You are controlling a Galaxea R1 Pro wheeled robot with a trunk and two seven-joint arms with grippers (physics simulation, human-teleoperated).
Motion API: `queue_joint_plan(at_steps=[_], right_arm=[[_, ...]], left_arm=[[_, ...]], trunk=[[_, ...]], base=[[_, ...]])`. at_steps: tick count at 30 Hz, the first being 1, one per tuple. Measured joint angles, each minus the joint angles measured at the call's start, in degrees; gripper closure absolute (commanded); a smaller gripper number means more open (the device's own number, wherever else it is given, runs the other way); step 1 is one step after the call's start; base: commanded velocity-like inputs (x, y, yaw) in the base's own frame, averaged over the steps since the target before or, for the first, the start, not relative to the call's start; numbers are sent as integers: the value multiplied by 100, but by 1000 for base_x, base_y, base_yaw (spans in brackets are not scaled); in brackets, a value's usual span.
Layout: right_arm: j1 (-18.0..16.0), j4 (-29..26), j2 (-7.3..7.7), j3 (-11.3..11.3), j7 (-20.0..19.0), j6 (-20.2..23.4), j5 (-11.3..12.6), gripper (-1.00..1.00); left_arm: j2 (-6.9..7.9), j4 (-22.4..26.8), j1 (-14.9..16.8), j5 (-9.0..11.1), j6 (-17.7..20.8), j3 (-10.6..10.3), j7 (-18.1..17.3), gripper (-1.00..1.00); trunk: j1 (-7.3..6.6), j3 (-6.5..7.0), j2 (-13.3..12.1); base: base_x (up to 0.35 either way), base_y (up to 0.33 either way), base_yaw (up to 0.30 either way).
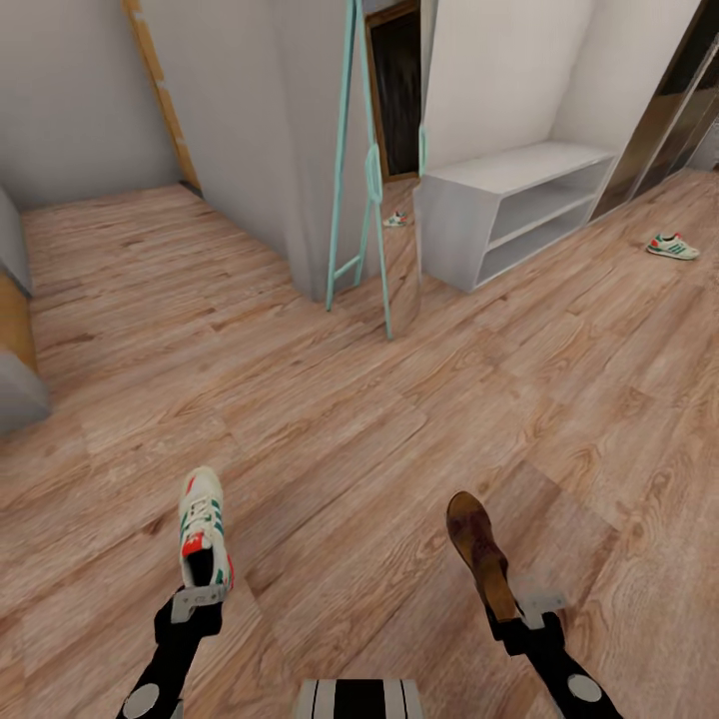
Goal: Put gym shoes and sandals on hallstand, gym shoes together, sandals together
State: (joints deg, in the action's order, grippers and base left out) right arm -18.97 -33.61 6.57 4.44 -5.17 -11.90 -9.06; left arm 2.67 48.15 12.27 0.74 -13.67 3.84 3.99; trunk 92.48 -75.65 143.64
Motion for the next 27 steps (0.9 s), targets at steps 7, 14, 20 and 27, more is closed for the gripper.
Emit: queue_joint_plan(at_steps=[7, 14, 20, 27], right_arm=[[33, 917, -2, 175, 3, -882, -16, 100], [36, 1732, 5, 214, 4, -1677, -14, 100], [35, 1836, -29, 217, 4, -1740, -5, 100], [36, 1844, -39, 218, 4, -1740, -8, 100]], left_arm=[[-4, -633, -66, 33, -519, 6, 268, 100], [-19, -897, -504, 43, -1112, 159, 693, 100], [-49, -949, -579, 12, -1205, 197, 752, 100], [-66, -1105, -580, -11, -1223, 194, 748, 100]], trunk=[[-18, 218, -10], [-36, 437, -19], [-52, 624, -27], [-70, 842, -36]], base=[[0, 0, 0], [0, 0, 0], [0, 0, 0], [0, 0, 0]])
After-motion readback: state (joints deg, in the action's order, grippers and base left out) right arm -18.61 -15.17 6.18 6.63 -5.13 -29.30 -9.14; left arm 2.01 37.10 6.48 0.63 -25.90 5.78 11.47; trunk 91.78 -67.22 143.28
